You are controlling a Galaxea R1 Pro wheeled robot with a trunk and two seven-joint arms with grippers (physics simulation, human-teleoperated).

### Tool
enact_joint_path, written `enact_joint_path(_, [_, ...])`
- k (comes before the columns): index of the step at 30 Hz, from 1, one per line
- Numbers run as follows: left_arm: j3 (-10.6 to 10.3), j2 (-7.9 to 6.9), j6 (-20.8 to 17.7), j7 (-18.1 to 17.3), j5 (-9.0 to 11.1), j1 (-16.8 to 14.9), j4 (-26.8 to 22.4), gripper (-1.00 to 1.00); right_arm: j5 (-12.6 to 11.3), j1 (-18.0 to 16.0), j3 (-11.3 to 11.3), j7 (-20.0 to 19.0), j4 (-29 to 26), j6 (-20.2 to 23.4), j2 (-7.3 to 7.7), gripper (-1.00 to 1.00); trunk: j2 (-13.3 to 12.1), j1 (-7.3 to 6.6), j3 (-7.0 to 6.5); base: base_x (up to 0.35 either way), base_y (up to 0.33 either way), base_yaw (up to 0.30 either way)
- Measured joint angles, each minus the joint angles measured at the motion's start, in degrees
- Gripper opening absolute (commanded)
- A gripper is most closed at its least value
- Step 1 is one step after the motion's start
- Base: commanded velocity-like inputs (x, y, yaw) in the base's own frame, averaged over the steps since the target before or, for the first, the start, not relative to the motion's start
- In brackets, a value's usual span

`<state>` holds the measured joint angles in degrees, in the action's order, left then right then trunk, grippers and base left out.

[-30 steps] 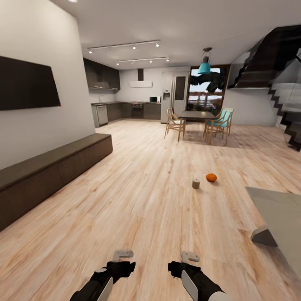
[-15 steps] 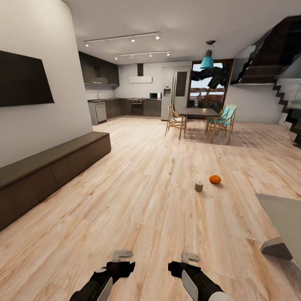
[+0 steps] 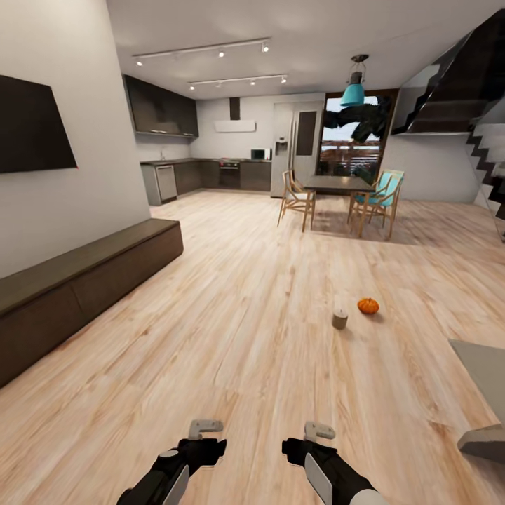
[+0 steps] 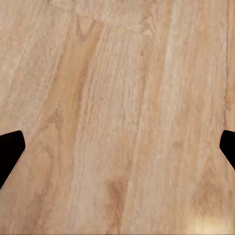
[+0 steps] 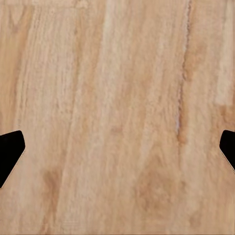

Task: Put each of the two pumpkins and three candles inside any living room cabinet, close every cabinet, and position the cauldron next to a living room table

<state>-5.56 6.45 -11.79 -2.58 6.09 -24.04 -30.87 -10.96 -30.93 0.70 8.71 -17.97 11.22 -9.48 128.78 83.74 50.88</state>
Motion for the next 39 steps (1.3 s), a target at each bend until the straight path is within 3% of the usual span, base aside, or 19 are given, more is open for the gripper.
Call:
enact_joint_path(30, [0.0, 0.00, 0.0, 0.2, 0.0, 0.0, -0.1, 1.00, 0.2, 0.0, 0.1, -0.1, -0.1, -0.4, 0.09, 1.00, 0.0, 0.00, 0.46, 0.336, 0.095, 0.001])
enact_joint_path(39, [0.0, -0.01, 0.0, 0.2, 0.0, 0.0, -0.1, 1.00, 0.2, 0.0, 0.1, 0.0, 0.0, -0.4, 0.08, 1.00, 0.0, 0.00, 0.46, 0.336, 0.035, 0.242])
